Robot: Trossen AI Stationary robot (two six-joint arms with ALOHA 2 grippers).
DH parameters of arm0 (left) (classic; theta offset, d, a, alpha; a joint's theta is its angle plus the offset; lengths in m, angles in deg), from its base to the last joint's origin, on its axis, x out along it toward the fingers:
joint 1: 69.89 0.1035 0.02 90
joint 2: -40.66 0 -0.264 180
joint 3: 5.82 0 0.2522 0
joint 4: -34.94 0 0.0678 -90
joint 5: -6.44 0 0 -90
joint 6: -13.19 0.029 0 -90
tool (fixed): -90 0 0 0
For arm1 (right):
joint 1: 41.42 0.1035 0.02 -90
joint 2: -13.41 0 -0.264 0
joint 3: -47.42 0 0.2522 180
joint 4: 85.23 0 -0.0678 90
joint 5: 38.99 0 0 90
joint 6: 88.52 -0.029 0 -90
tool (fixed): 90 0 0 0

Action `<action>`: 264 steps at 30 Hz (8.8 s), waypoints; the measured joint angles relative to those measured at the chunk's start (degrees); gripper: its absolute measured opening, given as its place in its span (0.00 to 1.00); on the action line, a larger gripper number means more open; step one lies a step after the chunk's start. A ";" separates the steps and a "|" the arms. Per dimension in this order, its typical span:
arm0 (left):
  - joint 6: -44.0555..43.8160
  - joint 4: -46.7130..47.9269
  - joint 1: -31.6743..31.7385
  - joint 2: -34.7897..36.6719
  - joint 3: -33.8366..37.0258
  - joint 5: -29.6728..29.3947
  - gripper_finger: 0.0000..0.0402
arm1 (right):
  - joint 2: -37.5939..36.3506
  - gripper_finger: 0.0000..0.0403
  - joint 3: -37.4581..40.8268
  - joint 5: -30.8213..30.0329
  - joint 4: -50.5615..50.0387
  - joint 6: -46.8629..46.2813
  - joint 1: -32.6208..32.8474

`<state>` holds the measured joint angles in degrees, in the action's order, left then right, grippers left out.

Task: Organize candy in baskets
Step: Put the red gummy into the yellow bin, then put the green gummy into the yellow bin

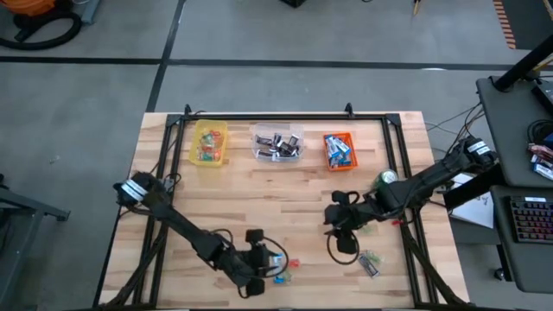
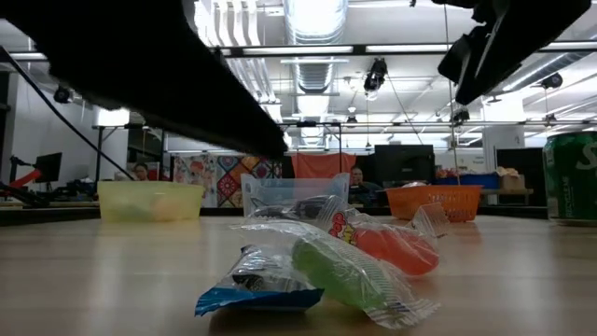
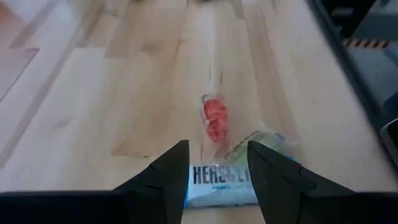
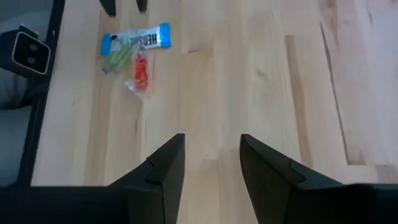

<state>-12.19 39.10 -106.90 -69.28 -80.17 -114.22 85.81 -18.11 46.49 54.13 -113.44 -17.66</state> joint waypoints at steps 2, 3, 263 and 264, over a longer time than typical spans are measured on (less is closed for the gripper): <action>1.37 0.71 0.04 -1.90 -1.25 0.18 0.38 | 0.10 0.35 0.51 -0.04 2.26 0.75 -0.01; 1.50 0.74 0.06 -2.76 -1.55 0.24 0.39 | 0.14 0.35 0.77 -0.07 3.94 1.48 -0.01; 1.40 10.05 1.11 22.57 8.86 -17.96 0.48 | 5.21 0.04 10.17 -1.83 -12.88 -21.92 10.67; 2.97 8.36 1.09 21.79 8.86 -17.81 0.48 | 4.75 0.04 9.83 -2.57 -11.75 -21.51 10.66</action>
<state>-9.22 47.46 -105.81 -47.49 -71.31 -132.03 90.55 -8.29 43.93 42.38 -134.95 -7.00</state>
